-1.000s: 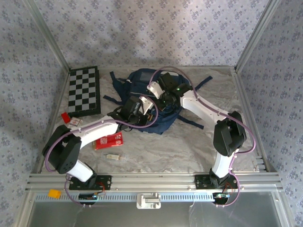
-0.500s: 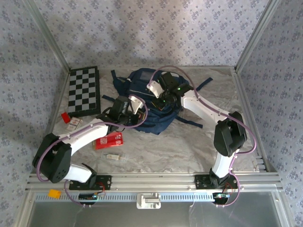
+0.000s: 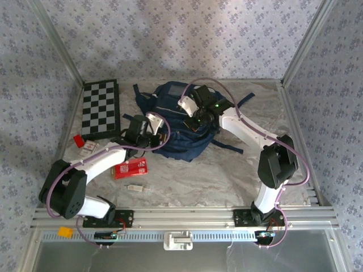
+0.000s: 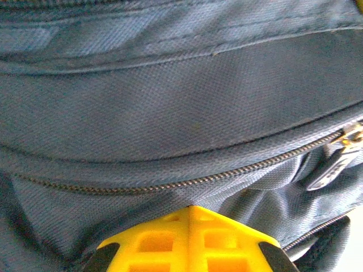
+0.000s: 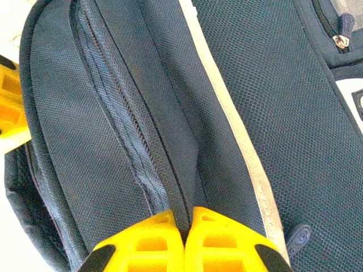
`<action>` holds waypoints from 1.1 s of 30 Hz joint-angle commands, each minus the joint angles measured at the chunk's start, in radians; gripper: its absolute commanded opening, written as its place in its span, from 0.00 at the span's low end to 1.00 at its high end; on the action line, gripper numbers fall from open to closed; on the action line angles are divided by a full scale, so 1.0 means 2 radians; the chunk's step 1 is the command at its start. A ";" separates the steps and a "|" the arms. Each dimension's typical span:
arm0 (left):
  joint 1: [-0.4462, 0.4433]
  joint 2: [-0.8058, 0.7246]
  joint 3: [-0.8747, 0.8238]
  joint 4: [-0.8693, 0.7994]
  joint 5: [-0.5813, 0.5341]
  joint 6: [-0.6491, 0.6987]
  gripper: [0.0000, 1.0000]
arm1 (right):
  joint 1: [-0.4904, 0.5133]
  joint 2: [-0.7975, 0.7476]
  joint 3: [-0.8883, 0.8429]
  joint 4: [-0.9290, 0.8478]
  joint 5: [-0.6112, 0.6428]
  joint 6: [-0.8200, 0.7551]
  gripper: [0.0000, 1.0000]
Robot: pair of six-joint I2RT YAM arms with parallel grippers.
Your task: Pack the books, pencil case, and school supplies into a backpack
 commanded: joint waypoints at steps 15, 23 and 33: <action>-0.094 -0.030 0.026 -0.039 -0.019 -0.079 0.46 | 0.006 -0.003 0.046 -0.018 -0.012 0.011 0.00; -0.097 0.008 0.056 -0.019 -0.057 -0.096 0.48 | 0.008 0.001 0.046 -0.014 -0.020 0.014 0.00; -0.108 0.039 0.087 -0.004 -0.044 -0.041 0.37 | 0.008 0.011 0.053 -0.016 -0.022 0.016 0.00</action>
